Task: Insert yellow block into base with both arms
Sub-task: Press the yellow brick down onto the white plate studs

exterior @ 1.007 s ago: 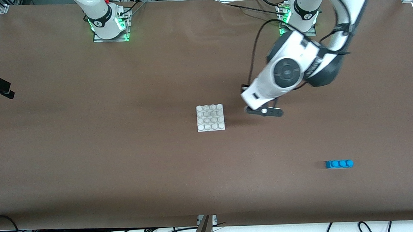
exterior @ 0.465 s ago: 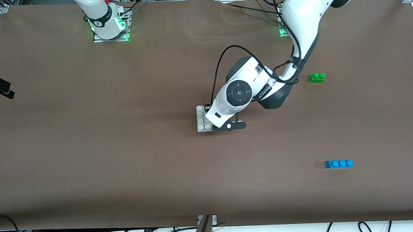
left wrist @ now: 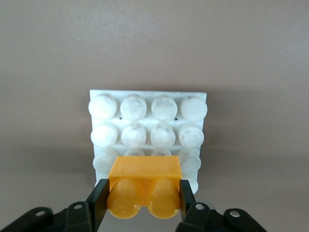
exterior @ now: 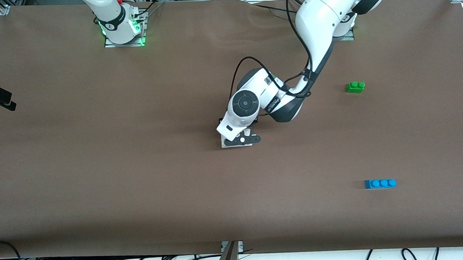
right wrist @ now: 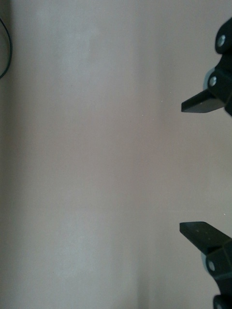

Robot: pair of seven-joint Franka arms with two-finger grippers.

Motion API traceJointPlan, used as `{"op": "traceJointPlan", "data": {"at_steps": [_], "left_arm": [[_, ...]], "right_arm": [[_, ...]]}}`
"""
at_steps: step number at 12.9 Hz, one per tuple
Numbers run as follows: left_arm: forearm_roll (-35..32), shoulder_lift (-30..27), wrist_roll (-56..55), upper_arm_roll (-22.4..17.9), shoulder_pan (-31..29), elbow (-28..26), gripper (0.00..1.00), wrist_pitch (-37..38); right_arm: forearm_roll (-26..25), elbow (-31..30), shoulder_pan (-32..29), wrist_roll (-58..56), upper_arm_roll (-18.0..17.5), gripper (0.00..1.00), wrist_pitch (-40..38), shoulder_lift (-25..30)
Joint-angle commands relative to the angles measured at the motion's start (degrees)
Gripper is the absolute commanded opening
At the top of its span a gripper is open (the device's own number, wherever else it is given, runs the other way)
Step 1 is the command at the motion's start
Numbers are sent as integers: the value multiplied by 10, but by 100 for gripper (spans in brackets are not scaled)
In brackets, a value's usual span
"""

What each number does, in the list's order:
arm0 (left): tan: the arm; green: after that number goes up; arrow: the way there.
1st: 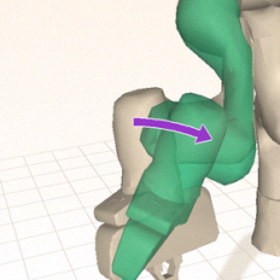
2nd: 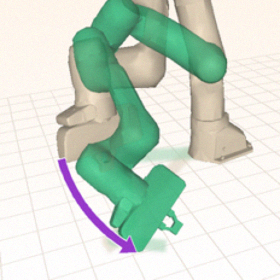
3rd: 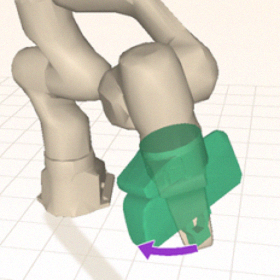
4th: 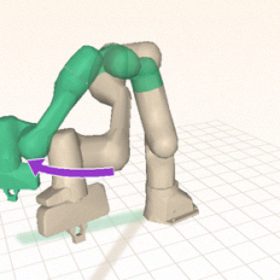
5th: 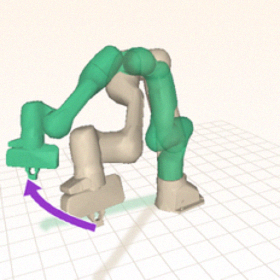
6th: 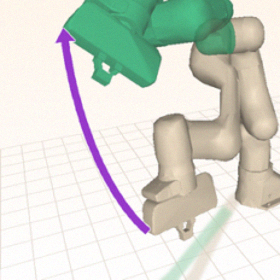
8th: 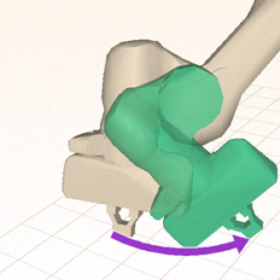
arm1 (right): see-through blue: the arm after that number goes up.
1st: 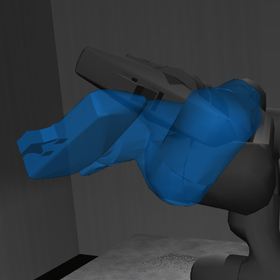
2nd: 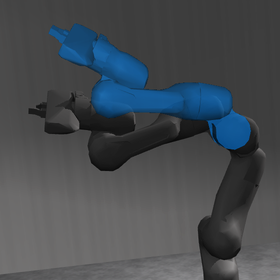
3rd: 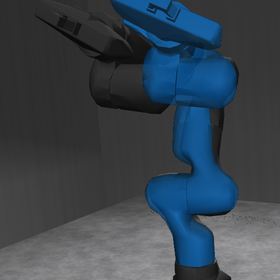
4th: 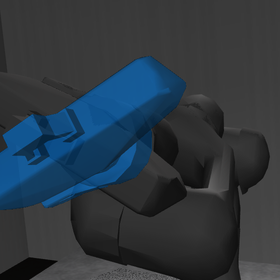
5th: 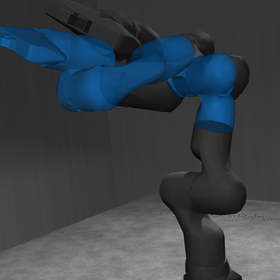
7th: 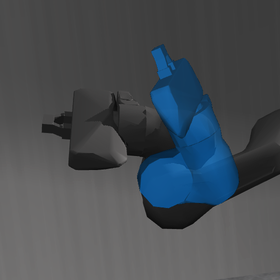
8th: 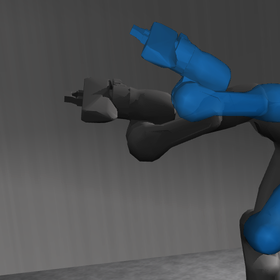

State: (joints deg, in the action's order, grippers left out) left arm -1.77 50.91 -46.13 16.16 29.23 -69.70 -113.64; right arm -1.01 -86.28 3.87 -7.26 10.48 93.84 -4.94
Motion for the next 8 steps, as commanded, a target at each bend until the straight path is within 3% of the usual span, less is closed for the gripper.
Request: {"op": "traceJointPlan", "data": {"at_steps": [1,8], "left_arm": [[-3,10,-6,-10,8,21,40,3],[-3,20,-7,-17,15,21,43,3]], "right_arm": [[-7,-2,-6,-1,-6,100,-2,2],[-7,-2,-6,-1,-6,100,-1,2]]}}
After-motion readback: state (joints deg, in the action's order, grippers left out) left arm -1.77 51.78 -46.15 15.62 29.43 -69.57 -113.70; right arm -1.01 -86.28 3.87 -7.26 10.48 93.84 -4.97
